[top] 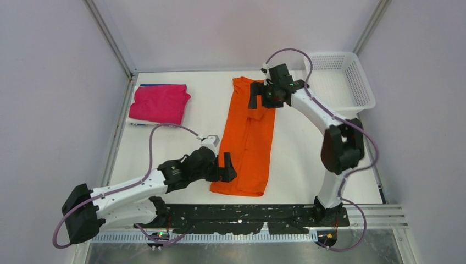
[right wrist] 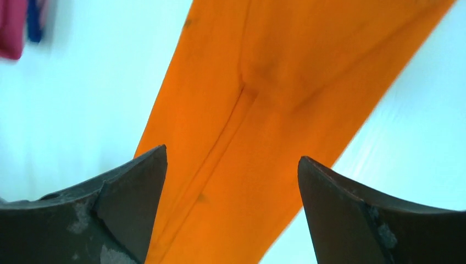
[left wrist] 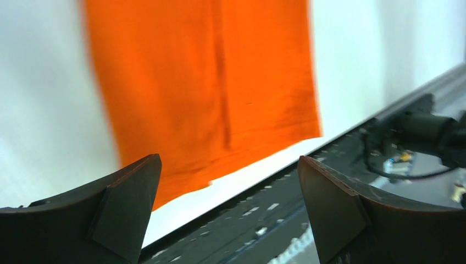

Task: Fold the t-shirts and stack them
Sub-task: Rotate the tshirt 90 degrees

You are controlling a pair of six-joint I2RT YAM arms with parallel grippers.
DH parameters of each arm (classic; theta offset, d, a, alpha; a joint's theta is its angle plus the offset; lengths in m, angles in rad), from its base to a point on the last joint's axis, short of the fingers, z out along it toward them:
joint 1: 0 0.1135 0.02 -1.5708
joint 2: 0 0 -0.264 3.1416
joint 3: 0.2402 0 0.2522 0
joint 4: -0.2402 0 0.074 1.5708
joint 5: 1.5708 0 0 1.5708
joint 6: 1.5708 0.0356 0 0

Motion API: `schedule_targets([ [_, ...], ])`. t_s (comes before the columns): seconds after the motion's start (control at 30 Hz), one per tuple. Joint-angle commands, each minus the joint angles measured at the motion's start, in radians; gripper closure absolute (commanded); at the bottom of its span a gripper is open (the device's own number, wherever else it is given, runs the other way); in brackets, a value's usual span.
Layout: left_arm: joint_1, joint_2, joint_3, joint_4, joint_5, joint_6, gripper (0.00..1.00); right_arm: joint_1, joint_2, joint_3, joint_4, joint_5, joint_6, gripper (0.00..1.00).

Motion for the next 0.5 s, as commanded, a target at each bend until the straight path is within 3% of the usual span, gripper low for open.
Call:
schedule_targets([
  [0.0, 0.091, -0.174, -0.159, -0.138, -0.097, -0.037, 0.0, 0.078, -0.427, -0.498, 0.268, 0.108, 0.076, 0.05],
  [0.1, 0.186, -0.294, -0.273, -0.109, -0.043, -0.059, 0.01, 0.162, -0.587, -0.71, 0.3, 0.144, 0.156, 0.04],
  [0.23, 0.225, -0.388, -0.37, -0.071, -0.007, -0.071, 0.06, 0.29, -0.743, -0.933, 0.261, 0.14, 0.275, 0.01],
  [0.3, 0.226, -0.397, -0.392, -0.05, -0.004, -0.074, 0.09, 0.341, -0.8, -1.009, 0.231, 0.129, 0.327, 0.0],
  [0.47, 0.229, -0.307, -0.396, 0.024, 0.054, -0.071, 0.25, 0.443, -0.916, -1.158, 0.241, 0.142, 0.473, 0.1],
])
